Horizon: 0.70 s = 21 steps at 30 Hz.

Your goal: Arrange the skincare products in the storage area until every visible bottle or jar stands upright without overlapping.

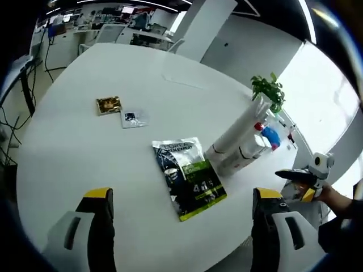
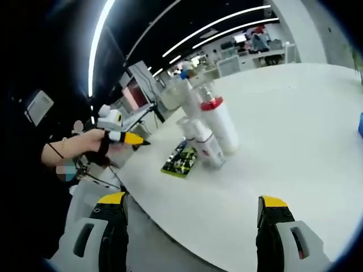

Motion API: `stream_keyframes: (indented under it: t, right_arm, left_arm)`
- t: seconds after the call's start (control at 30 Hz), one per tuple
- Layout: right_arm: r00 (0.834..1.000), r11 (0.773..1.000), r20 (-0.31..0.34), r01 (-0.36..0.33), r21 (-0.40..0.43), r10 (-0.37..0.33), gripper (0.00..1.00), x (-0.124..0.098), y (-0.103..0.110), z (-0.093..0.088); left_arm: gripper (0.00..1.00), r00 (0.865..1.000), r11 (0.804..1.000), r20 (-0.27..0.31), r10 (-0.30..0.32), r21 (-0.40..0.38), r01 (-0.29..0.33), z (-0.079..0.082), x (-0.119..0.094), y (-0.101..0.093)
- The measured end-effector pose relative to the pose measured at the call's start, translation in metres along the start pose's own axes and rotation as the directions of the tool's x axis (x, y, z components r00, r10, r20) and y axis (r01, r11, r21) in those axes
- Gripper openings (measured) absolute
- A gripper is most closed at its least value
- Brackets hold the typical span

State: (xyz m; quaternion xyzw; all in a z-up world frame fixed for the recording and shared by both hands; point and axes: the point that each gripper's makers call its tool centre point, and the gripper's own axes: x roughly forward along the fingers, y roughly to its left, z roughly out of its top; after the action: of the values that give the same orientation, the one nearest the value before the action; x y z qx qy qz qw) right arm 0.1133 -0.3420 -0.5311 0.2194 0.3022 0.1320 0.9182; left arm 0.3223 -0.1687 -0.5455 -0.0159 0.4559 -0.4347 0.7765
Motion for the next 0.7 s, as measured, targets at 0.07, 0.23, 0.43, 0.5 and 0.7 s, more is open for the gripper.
stream_keyframes:
  t: [0.07,0.23,0.43,0.5,0.7]
  right_arm:
    - [1.000,1.000,0.001,0.004,0.002,-0.004,0.99,0.000,-0.001,0.000]
    - [1.000,1.000,0.003,0.012,0.017,-0.012,0.99,-0.001,-0.004,0.000]
    - [1.000,1.000,-0.018,0.021,0.013,-0.021,0.99,0.001,-0.006,-0.004]
    - [0.999,1.000,-0.024,0.021,0.011,-0.021,0.99,0.001,-0.007,-0.005]
    - [0.999,0.999,-0.011,0.031,0.025,-0.030,0.99,0.000,-0.010,-0.003]
  left_arm:
    - [0.94,1.000,1.000,-0.015,0.016,-0.009,-0.016,0.004,0.007,0.009]
    - [0.94,0.993,0.998,-0.104,0.063,-0.001,-0.063,0.005,0.022,0.026]
    - [0.93,0.981,0.995,-0.170,0.096,0.019,-0.094,0.018,0.033,0.032]
    - [0.94,0.981,0.995,-0.170,0.089,0.056,-0.080,0.024,0.037,0.029]
    - [0.94,0.967,0.967,-0.238,0.097,0.253,-0.034,0.033,0.049,0.034]
